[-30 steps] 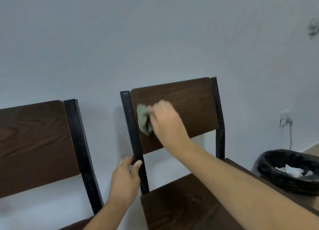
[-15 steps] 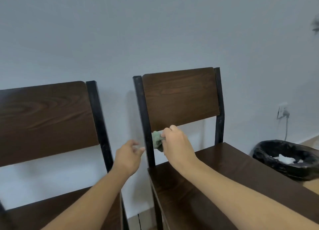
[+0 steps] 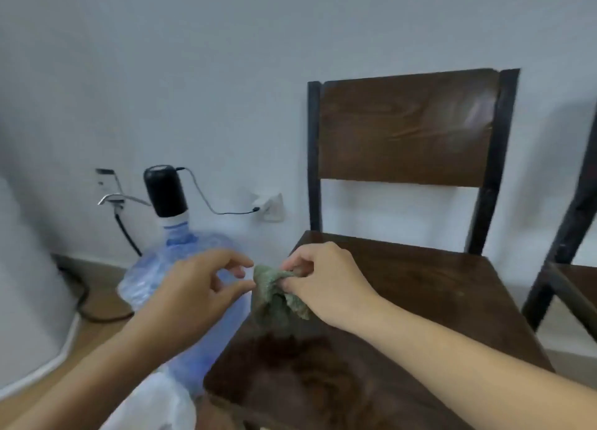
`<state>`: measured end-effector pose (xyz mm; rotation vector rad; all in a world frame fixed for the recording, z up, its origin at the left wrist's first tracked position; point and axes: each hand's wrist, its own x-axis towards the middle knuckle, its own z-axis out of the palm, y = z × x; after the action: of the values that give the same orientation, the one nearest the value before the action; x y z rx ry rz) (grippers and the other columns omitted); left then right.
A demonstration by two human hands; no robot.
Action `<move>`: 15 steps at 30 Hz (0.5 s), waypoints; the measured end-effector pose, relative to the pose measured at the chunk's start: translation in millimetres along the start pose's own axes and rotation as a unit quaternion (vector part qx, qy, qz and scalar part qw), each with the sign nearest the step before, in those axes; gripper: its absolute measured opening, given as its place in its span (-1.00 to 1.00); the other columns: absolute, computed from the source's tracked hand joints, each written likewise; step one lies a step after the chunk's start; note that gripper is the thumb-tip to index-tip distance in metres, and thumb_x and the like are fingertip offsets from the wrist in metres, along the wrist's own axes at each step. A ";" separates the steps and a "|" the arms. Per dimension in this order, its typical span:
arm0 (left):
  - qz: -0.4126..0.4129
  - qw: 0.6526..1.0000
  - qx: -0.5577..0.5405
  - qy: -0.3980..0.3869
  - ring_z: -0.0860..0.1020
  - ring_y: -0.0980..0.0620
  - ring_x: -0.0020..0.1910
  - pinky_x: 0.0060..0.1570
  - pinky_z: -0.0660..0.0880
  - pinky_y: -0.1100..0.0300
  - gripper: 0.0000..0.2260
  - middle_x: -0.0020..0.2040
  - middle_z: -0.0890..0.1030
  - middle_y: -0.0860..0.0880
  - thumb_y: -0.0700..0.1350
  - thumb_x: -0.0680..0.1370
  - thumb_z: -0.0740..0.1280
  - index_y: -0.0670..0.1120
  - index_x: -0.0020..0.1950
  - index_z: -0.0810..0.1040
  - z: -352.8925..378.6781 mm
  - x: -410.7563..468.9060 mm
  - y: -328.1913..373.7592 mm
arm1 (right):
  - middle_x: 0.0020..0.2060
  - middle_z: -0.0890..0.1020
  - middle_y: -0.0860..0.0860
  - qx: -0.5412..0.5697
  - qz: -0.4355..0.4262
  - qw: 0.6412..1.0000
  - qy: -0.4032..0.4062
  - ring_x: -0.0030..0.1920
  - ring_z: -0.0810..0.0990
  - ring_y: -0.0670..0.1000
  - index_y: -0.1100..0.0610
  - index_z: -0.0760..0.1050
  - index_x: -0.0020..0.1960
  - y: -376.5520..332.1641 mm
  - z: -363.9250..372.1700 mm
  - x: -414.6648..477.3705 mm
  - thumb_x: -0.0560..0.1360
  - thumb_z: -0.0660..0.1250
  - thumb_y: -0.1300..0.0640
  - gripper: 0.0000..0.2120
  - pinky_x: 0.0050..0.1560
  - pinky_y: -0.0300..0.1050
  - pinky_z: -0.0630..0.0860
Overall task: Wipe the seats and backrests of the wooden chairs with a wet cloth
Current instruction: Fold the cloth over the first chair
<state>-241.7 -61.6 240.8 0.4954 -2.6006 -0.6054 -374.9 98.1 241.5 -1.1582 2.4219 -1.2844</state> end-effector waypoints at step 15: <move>-0.313 0.937 -0.012 -0.154 0.64 0.01 -0.19 0.06 0.61 -0.01 -0.84 0.00 0.66 0.08 0.03 0.57 0.42 0.02 0.11 0.64 53.0 -309.2 -216.7 | -0.04 0.62 0.13 -0.164 0.051 0.942 -0.289 -0.15 0.64 0.15 0.14 0.69 -0.05 20.0 338.9 -132.9 0.44 0.26 0.39 -0.71 -0.23 -0.11 0.62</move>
<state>47.5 -94.6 -5.5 1.3417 -2.6962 -0.9781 -136.4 -16.9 -9.0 -1.2430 2.2372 -0.4184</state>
